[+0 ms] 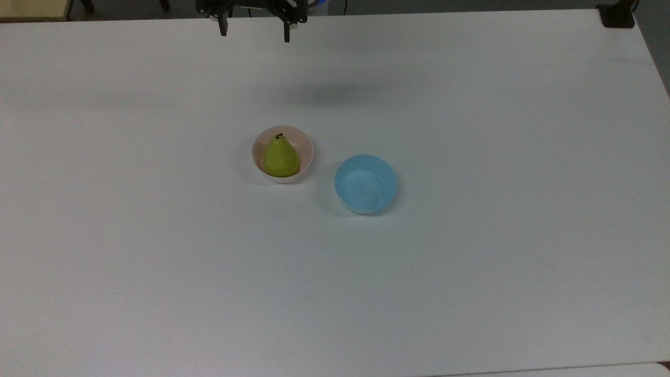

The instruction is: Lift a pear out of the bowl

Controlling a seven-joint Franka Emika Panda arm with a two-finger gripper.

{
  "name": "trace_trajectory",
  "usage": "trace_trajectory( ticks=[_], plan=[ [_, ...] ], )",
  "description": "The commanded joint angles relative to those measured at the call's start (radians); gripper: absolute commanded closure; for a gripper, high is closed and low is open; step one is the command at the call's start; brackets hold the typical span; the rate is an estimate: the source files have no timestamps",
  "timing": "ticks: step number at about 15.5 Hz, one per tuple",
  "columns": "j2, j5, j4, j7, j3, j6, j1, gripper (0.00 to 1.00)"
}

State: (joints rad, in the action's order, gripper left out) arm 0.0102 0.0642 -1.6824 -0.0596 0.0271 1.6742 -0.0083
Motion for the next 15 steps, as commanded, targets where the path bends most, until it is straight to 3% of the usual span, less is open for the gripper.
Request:
trace_trajectory(
  ticks=[1,3,7,15],
  plan=[
    [0.002,-0.014,0.001,0.003,-0.003,-0.019,0.002,0.0],
    [-0.002,-0.014,0.001,0.024,-0.003,-0.011,0.001,0.0],
    [-0.041,-0.018,-0.007,0.208,-0.003,0.005,-0.019,0.0],
    [-0.153,-0.015,-0.039,0.216,0.001,0.131,-0.007,0.0]
  ],
)
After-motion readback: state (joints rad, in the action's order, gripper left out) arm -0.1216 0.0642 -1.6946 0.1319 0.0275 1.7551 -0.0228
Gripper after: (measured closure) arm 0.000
